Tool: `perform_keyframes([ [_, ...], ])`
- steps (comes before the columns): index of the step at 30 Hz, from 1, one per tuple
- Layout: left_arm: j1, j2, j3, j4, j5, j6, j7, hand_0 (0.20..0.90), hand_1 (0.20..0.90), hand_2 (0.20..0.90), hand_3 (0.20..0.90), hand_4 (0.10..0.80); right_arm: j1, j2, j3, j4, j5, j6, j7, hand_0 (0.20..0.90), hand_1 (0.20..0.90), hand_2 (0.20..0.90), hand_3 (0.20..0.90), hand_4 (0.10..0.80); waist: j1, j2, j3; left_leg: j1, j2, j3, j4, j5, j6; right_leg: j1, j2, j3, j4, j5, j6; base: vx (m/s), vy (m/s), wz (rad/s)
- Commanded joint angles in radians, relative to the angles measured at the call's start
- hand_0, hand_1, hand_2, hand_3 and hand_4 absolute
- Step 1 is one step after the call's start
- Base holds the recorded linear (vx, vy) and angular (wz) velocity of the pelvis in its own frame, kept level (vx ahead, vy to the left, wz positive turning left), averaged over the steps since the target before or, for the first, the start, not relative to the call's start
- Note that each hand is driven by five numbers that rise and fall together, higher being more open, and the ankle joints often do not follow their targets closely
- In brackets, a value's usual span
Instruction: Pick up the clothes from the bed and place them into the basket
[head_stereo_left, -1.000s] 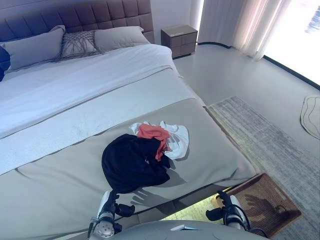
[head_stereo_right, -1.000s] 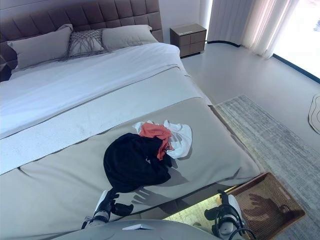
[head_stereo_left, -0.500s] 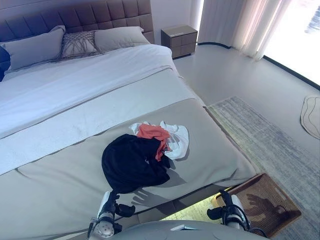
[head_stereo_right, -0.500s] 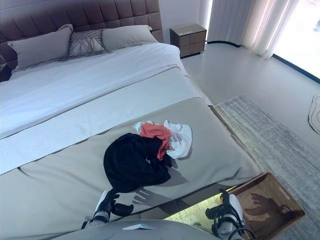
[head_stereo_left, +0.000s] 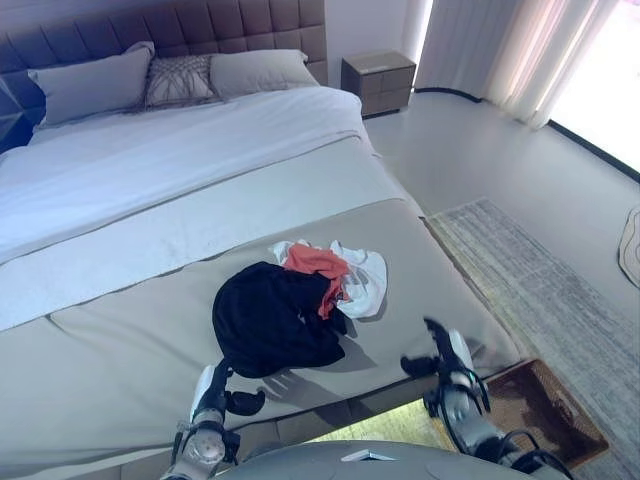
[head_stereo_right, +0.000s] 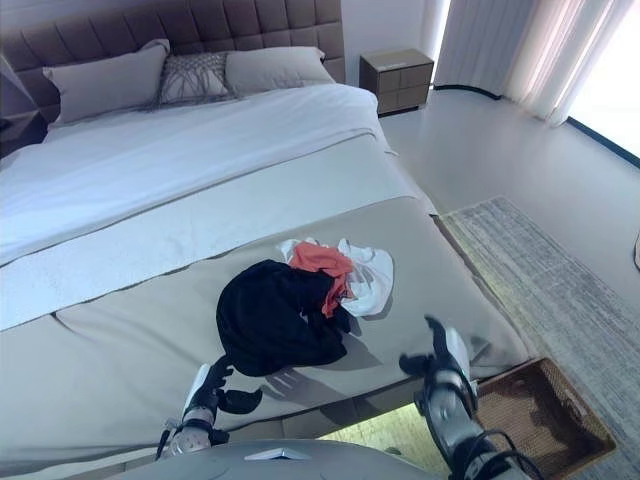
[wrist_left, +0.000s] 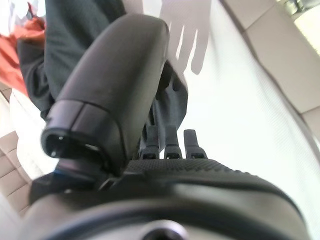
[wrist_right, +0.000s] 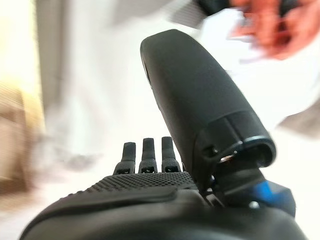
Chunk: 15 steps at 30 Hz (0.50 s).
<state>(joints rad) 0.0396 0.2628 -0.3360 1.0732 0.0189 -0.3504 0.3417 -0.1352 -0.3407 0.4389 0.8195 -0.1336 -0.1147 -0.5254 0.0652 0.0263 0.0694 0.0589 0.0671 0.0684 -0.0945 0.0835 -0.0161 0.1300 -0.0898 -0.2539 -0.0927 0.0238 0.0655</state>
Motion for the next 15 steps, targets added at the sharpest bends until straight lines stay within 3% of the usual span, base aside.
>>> perform_keyframes([
  [1,-0.099,0.059,0.032,-0.026,-0.051,-0.054,0.073,0.900,0.900,0.900,0.900,0.800,-0.224,-0.032,0.050,-0.103,-0.194,0.003,-0.085,0.900,0.900,0.900,0.900,0.800,0.049,-0.031,0.059,0.046,0.006,-0.010,0.016,-0.085,-0.006,-0.016,-0.054,0.029,0.089,-0.040,-0.005,-0.024,0.027,0.14],
  [6,-0.106,0.077,0.066,-0.112,-0.017,-0.058,0.077,0.900,0.900,0.900,0.900,0.800,-0.434,-0.114,0.164,-0.162,-0.356,0.119,-0.054,0.900,0.900,0.900,0.900,0.800,0.118,-0.041,0.085,0.014,-0.010,-0.057,0.055,-0.095,-0.006,-0.016,-0.075,-0.014,0.110,-0.047,-0.010,0.005,0.018,0.22],
  [12,-0.088,0.113,0.063,-0.237,0.000,-0.075,0.099,0.900,0.900,0.900,0.900,0.800,-0.612,-0.112,0.251,-0.107,-0.382,0.245,0.026,0.900,0.900,0.900,0.900,0.800,0.197,-0.039,0.107,-0.022,-0.023,-0.119,0.085,-0.092,-0.004,-0.027,-0.096,-0.074,0.181,-0.081,-0.015,0.055,0.049,0.33],
  [15,-0.122,0.139,0.065,-0.289,-0.025,-0.114,0.102,0.900,0.900,0.900,0.900,0.800,-0.718,-0.109,0.273,-0.043,-0.402,0.281,0.040,0.900,0.900,0.900,0.900,0.800,0.238,-0.030,0.166,-0.118,-0.037,-0.155,0.171,-0.091,-0.006,-0.096,-0.121,-0.103,0.270,-0.104,-0.025,-0.165,0.036,0.38],
])
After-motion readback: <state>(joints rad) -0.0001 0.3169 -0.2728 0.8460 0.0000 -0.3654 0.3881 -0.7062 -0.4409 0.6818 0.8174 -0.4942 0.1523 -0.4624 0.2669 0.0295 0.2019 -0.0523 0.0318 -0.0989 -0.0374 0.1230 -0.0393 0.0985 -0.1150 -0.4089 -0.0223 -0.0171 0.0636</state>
